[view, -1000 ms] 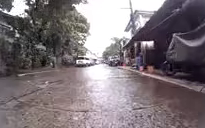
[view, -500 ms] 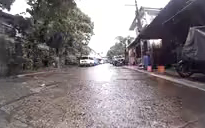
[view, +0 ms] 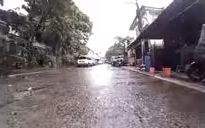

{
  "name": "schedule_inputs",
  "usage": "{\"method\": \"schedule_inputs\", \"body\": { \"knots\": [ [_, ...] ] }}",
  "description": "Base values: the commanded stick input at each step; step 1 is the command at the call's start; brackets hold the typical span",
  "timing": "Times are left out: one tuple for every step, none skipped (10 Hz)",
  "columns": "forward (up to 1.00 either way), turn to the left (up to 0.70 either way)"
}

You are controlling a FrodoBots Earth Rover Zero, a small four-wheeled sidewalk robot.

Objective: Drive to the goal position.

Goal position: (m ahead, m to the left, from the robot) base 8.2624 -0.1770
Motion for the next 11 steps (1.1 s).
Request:
{"method": "schedule_inputs", "body": {
  "knots": [
    [1.0, 0.0],
    [1.0, 0.0],
    [1.0, 0.0],
    [1.0, 0.0],
    [1.0, 0.0],
    [1.0, 0.0],
    [1.0, 0.0],
    [1.0, 0.0],
    [1.0, 0.0],
    [1.0, 0.0],
    [1.0, 0.0]
  ]
}}
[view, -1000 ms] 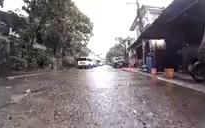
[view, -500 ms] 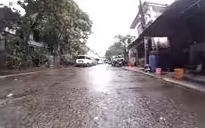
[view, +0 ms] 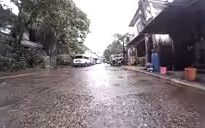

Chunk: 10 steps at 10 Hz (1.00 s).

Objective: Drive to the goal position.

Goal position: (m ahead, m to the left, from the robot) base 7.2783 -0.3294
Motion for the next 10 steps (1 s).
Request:
{"method": "schedule_inputs", "body": {
  "knots": [
    [1.0, 0.0],
    [1.0, 0.0],
    [1.0, 0.0],
    [1.0, 0.0],
    [1.0, 0.0],
    [1.0, 0.0],
    [1.0, 0.0],
    [1.0, 0.0],
    [1.0, 0.0],
    [1.0, 0.0]
  ]
}}
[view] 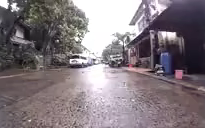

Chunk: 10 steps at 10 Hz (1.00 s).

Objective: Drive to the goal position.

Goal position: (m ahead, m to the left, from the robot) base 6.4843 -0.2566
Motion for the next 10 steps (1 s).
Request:
{"method": "schedule_inputs", "body": {
  "knots": [
    [1.0, 0.0],
    [1.0, 0.0],
    [1.0, 0.0],
    [1.0, 0.0],
    [1.0, 0.0],
    [1.0, 0.0],
    [1.0, 0.17],
    [1.0, 0.1],
    [1.0, 0.19],
    [1.0, 0.0]
  ]
}}
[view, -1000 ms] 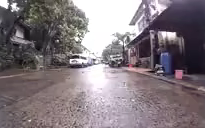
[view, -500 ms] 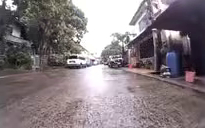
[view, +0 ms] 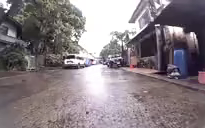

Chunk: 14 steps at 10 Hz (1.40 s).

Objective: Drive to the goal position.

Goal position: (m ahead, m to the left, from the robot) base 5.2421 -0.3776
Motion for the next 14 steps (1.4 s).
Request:
{"method": "schedule_inputs", "body": {
  "knots": [
    [1.0, 0.0],
    [1.0, 0.0],
    [1.0, 0.0],
    [1.0, 0.21],
    [1.0, 0.02],
    [1.0, 0.0],
    [1.0, 0.24],
    [1.0, 0.0],
    [1.0, 0.0],
    [1.0, 0.0],
    [1.0, 0.0],
    [1.0, 0.0],
    [1.0, 0.0],
    [1.0, 0.0]
  ]
}}
